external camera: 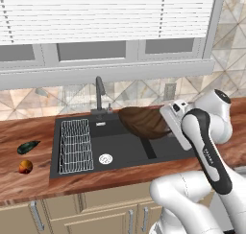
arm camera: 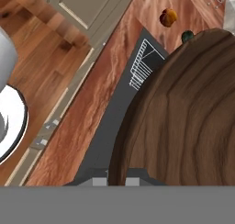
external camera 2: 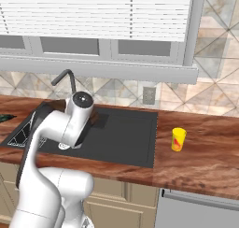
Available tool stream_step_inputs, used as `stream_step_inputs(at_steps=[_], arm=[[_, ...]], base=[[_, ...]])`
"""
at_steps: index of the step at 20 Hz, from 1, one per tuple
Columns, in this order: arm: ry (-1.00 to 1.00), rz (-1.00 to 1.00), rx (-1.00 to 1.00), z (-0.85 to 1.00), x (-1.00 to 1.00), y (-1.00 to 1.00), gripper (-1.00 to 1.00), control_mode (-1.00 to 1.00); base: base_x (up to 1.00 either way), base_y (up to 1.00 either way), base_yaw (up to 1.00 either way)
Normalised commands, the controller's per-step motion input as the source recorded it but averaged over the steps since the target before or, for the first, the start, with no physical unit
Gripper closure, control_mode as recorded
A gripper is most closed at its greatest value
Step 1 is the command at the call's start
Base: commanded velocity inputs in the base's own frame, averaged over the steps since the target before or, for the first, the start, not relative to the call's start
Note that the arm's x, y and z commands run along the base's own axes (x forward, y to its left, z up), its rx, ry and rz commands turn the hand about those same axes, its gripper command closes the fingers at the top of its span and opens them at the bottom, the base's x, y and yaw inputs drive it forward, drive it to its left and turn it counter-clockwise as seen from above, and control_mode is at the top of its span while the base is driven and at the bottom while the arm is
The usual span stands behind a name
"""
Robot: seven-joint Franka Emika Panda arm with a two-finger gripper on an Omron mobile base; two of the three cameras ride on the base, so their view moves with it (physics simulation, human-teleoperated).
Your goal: Remove the eggplant and peach from the sink. Then move the bowl and cup from the counter to the sink for washing.
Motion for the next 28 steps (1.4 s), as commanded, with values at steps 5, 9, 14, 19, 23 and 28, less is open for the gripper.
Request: stream_step_inputs(at_steps=[5,9,14,19,23,28], arm=[[0.06,0.00,-0.03,-0.01,0.11,0.12,1.00,-1.00],[0.09,0.00,-0.03,-0.02,0.09,0.15,1.00,-1.00],[0.04,0.00,-0.03,-0.04,0.07,0.12,1.00,-1.00],[0.01,0.00,-0.01,-0.10,0.06,0.11,1.00,-1.00],[0.00,0.00,-0.03,-0.10,0.04,0.09,1.00,-1.00],[0.00,0.00,-0.03,-0.10,0.06,0.08,1.00,-1.00]], base=[[0.00,0.00,0.00],[0.00,0.00,0.00],[0.00,0.00,0.00],[0.00,0.00,0.00],[0.00,0.00,0.00],[0.00,0.00,0.00]])
